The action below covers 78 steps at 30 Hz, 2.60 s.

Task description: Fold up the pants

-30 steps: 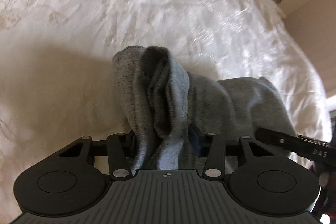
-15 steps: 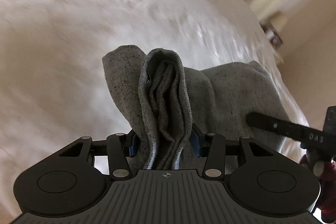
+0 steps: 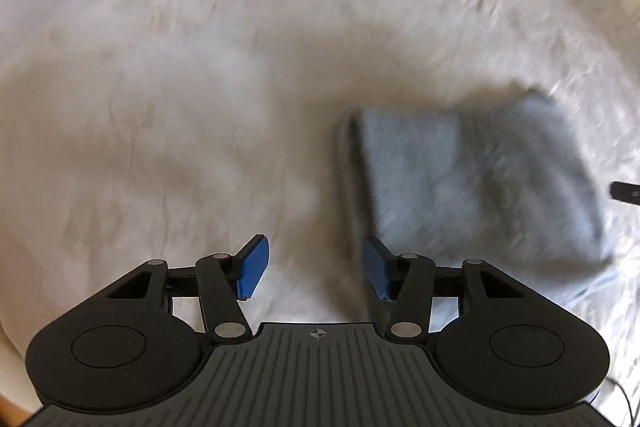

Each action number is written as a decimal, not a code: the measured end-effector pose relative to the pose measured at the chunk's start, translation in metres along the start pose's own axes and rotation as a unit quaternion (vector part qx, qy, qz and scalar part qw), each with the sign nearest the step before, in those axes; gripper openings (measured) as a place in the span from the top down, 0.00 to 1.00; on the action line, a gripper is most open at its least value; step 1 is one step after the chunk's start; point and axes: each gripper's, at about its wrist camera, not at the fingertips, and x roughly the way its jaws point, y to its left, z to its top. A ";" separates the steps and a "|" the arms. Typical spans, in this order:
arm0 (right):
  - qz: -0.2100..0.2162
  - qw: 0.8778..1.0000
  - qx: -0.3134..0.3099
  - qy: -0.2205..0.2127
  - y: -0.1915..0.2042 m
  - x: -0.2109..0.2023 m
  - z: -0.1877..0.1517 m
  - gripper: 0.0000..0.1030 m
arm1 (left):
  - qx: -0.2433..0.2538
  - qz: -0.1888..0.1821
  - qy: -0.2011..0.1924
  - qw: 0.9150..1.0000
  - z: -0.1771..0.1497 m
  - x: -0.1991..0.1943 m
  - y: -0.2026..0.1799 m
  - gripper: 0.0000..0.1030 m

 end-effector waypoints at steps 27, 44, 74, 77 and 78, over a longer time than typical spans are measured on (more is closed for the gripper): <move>0.072 0.993 -0.089 0.029 0.102 0.021 -0.041 0.67 | 0.052 -0.050 0.033 0.997 -0.024 0.050 -0.038 0.34; -0.041 0.998 -0.028 -0.035 0.027 0.057 0.070 0.59 | 0.038 -0.060 0.017 0.997 -0.031 0.047 -0.030 0.33; 0.038 0.984 -0.061 -0.163 0.034 -0.200 -0.092 0.00 | -0.081 0.028 -0.169 0.982 -0.056 -0.158 -0.088 0.33; 0.014 0.980 -0.062 -0.186 0.037 -0.221 -0.093 0.00 | -0.049 0.063 -0.208 0.975 -0.057 -0.184 -0.102 0.32; 0.008 0.979 -0.063 -0.194 0.039 -0.227 -0.095 0.00 | -0.037 0.068 -0.224 0.971 -0.061 -0.192 -0.107 0.29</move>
